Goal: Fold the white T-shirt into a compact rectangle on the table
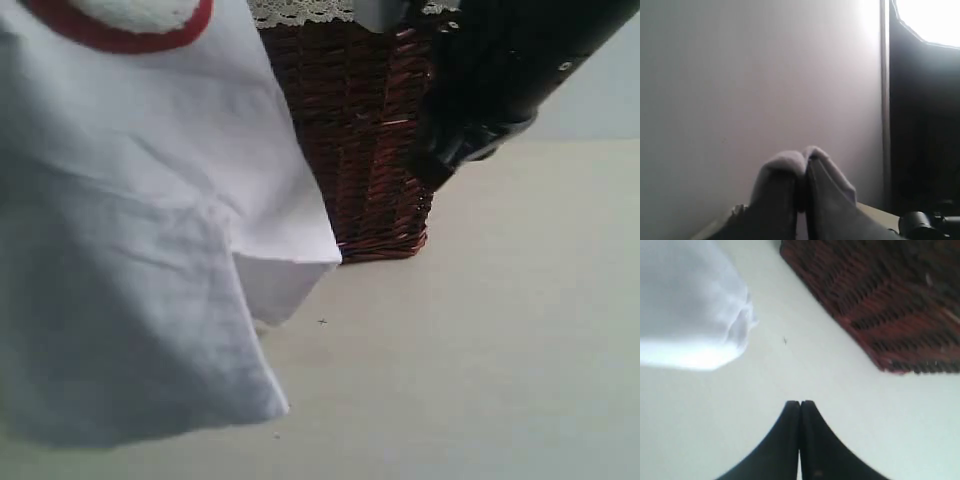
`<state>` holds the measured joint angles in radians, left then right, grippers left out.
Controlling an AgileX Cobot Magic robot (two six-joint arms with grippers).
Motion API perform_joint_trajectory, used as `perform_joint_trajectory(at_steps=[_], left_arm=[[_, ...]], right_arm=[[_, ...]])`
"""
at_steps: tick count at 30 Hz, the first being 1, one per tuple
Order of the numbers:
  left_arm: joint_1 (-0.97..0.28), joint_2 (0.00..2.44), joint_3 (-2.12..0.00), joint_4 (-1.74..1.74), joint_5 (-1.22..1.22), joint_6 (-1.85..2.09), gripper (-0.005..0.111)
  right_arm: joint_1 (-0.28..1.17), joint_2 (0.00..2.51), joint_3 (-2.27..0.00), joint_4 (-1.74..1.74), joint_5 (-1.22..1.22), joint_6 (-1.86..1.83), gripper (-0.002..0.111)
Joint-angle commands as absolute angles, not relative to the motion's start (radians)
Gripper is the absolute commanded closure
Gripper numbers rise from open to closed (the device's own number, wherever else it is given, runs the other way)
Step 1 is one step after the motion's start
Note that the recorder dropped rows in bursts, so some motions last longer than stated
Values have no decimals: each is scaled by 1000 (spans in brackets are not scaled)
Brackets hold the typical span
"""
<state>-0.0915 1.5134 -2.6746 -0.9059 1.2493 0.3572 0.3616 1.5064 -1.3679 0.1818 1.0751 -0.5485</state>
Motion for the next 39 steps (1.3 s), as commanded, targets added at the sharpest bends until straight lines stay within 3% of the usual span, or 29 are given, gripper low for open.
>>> perform_joint_trajectory(at_steps=[1, 6, 11, 14, 20, 26, 39], left_arm=[[-97, 1537, -2677, -1007, 1221, 323, 107], [-97, 1545, -2677, -1059, 1221, 313, 107], [-97, 1540, -2677, -1061, 1221, 296, 107], [-97, 1540, -2677, -1061, 1221, 284, 107], [-97, 1540, -2677, -1059, 1221, 279, 107], [-97, 1540, -2677, -1059, 1221, 279, 107], [-97, 1538, -2677, -1061, 1221, 279, 107]], right_arm=[[361, 1447, -1356, 132, 1210, -481, 108], [361, 1409, -1207, 164, 1201, -511, 108], [361, 1374, -1041, 197, 969, -516, 102], [361, 1362, -957, 256, 809, -542, 90], [361, 1362, -815, 459, 690, -697, 56], [361, 1362, -675, 669, 636, -857, 55], [361, 1364, -493, 1586, 496, -1822, 55]])
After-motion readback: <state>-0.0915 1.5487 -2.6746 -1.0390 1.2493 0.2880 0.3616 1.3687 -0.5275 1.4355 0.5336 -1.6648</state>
